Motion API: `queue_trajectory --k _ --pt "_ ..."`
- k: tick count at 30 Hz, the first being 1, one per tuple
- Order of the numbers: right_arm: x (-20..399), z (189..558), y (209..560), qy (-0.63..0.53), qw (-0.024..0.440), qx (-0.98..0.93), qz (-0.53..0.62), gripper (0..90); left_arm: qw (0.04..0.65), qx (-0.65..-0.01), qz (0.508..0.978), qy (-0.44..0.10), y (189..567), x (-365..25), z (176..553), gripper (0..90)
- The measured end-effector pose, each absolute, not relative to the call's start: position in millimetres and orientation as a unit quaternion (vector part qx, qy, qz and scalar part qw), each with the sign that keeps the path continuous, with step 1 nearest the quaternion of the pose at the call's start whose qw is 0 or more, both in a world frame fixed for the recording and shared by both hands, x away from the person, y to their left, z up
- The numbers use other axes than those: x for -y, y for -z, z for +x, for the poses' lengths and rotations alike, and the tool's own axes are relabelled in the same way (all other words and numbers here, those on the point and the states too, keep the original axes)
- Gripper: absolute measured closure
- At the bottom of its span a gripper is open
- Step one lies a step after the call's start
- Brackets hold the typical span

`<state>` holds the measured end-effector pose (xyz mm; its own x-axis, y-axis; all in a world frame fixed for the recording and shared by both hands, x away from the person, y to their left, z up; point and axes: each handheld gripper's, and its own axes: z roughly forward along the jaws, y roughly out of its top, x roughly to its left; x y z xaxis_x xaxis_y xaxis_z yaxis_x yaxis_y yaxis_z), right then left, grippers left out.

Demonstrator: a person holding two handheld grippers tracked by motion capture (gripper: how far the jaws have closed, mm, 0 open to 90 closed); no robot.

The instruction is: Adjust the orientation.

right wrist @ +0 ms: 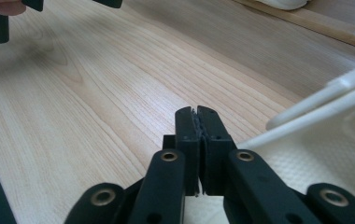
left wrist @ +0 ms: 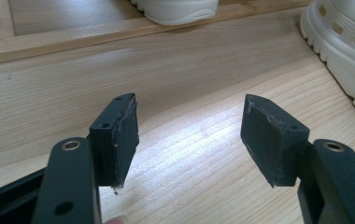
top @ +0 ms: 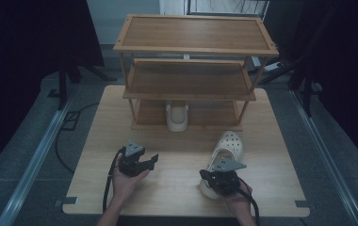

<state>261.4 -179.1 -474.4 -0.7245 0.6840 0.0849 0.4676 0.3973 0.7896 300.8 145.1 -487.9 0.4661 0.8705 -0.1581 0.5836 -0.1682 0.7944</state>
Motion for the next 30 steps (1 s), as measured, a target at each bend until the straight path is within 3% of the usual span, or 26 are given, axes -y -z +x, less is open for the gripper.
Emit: queue_trajectory --k 9,26,30 --pt "181.1 255.8 471.5 -0.406 0.138 -0.833 0.349 90.0 0.425 -0.488 0.744 -0.166 486.8 -145.6 300.1 37.2" --pt "240.4 238.1 467.1 -0.414 0.068 -0.818 0.394 90.0 0.435 -0.495 0.734 -0.164 482.6 -153.4 299.6 37.3" --pt "239.1 238.3 467.0 -0.413 0.073 -0.820 0.389 89.8 0.436 -0.496 0.733 -0.164 482.3 -154.9 299.9 37.3"
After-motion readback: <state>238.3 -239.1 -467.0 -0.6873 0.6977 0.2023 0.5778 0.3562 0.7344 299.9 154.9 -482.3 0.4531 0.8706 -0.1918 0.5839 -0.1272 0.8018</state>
